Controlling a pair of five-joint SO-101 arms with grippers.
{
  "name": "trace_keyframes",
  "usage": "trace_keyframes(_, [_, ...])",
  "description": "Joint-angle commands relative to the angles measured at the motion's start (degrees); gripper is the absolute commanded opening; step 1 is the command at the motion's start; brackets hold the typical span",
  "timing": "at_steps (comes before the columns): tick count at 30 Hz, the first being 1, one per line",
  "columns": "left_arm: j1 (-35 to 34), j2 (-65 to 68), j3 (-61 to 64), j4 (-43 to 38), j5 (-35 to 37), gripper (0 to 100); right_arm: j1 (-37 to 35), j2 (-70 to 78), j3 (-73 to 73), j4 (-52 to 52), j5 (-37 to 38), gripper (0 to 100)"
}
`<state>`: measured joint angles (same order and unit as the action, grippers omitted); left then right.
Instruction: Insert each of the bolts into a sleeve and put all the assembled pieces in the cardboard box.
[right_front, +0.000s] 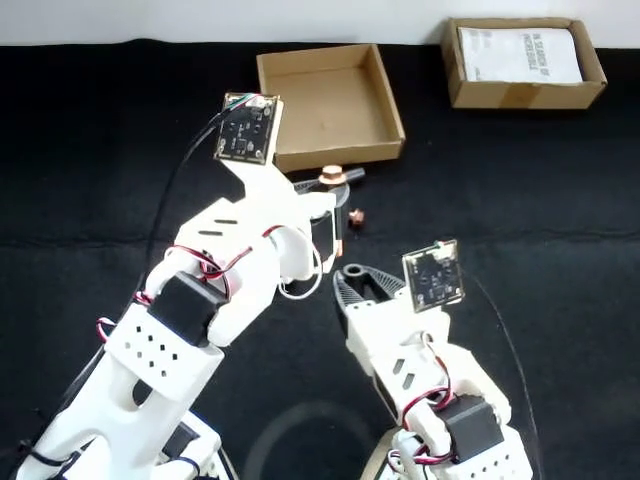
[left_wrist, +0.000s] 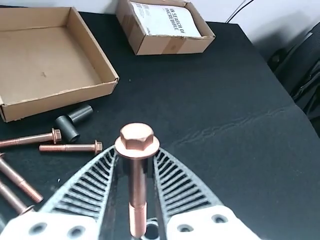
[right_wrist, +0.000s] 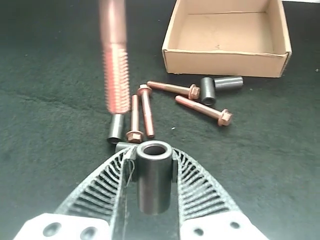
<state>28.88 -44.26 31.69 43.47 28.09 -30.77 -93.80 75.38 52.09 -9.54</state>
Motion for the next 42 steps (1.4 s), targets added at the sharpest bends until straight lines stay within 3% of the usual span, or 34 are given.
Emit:
trace_keyframes(1, [0.9,-0.3,0.7,0.0,0.4,1,1.3,-0.7,-0.4,-1.2,0.6,0.8])
trace_keyframes(8, [1.5,-0.1,3.6,-0.2,3.9,1,1.3,-0.9,-0.4,-1.2,0.4,0.8])
trace_keyframes(17, [4.1,-0.1,3.3,-0.3,3.7,1,1.2,-0.7,-0.3,-1.2,0.4,0.8])
trace_keyframes(42, [5.0,0.1,9.4,-10.7,0.4,1,1.1,-0.9,0.6,-1.0,0.4,0.8])
